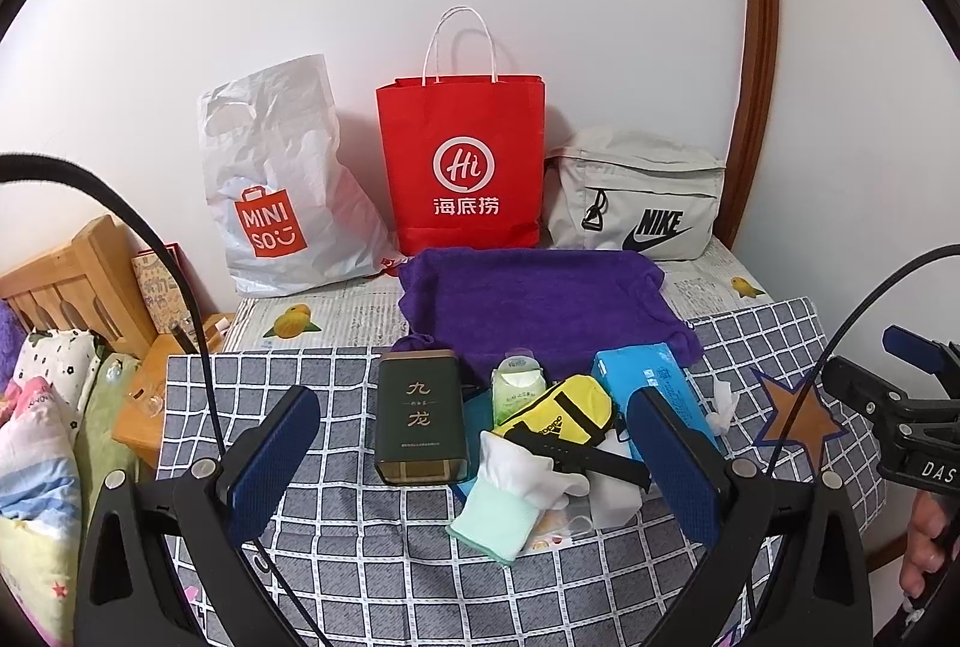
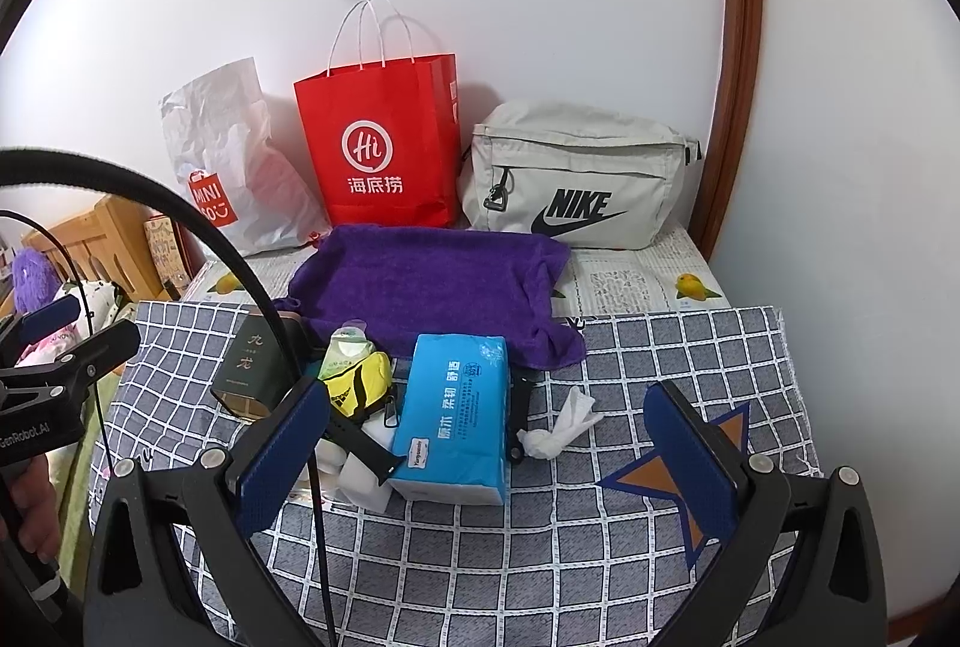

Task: Organize soft objects
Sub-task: 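Grasp the white-and-mint sock with the left gripper while the right gripper grasps the crumpled white cloth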

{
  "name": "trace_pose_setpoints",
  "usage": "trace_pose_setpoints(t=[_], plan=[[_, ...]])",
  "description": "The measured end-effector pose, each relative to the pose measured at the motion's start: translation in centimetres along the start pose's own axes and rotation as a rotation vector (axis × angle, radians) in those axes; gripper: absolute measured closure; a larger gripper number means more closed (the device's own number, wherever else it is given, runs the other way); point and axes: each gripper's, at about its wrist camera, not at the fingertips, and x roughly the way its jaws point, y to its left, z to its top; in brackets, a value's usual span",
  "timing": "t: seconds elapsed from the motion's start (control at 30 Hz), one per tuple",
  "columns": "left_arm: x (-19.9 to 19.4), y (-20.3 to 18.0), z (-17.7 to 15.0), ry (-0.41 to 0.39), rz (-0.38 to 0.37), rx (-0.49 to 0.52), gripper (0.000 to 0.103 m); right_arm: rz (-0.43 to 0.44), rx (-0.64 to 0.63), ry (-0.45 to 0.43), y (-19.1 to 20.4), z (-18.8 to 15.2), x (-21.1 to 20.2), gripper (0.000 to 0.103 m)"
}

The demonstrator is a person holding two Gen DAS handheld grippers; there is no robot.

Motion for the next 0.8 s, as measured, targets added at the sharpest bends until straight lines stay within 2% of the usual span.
trace_pose_setpoints(t=[0.3,0.53,0.7,0.8], plan=[[0.8,-0.5,-0.4,0.019,-0.055,0.015,0.0,0.021,-0.003,0.004,-0.1,-0.2,0.8,0.0],[4.5,-0.4,-1.9,0.127,-0.102,0.03,0.0,0.012,0.01,0.042,-0.9,-0.8,2.8,0.0],[8.1,0.2,-4.0,0.215,-0.117,0.053,0.0,0.008,0.04,0.091,-1.8,-1.6,5.0,0.0],[10.2,0.6,-5.7,0.267,-0.16,0.055,0.001,0.007,0.049,0.119,-2.0,-2.2,6.1,0.0]])
